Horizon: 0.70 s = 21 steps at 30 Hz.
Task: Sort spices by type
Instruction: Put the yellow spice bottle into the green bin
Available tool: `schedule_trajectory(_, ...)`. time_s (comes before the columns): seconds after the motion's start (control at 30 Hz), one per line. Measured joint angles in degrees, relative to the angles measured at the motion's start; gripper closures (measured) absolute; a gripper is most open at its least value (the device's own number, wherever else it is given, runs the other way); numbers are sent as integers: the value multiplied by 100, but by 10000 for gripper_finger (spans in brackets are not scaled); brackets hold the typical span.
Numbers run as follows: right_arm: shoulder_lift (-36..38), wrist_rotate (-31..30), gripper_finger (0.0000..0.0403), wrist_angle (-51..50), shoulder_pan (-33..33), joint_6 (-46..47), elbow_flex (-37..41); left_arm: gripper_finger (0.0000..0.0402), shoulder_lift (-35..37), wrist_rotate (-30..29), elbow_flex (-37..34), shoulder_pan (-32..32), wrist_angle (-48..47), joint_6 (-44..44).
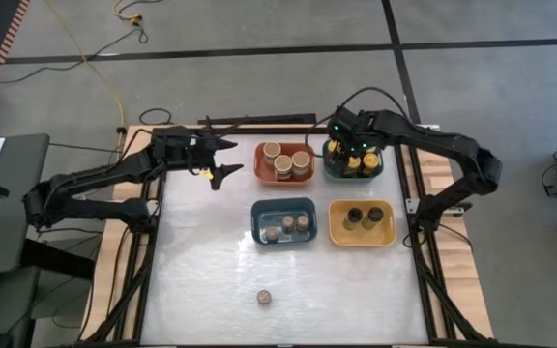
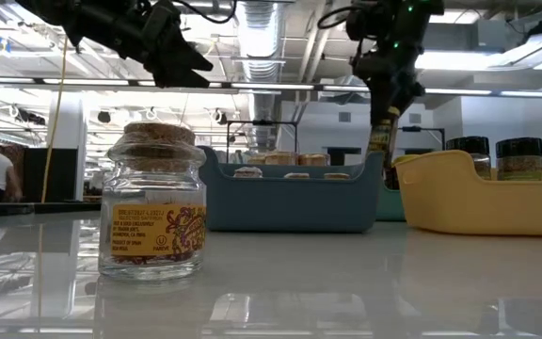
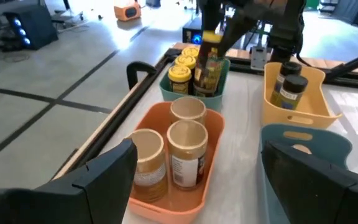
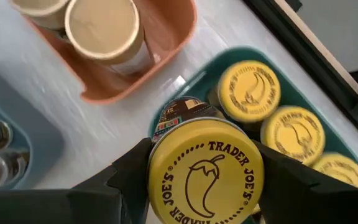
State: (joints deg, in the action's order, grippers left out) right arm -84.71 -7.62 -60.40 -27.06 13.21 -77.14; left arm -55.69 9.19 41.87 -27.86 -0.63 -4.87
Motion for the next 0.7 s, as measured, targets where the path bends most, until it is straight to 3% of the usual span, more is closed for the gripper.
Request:
schedule_trajectory(0.37, -323, -6, 153, 315, -7, 188, 347, 70, -1, -15, 0, 0, 197, -6)
schedule_trajectory(0.7, -1145, -52, 151, 372, 48, 195, 345, 70, -1, -19, 2, 0, 169, -1)
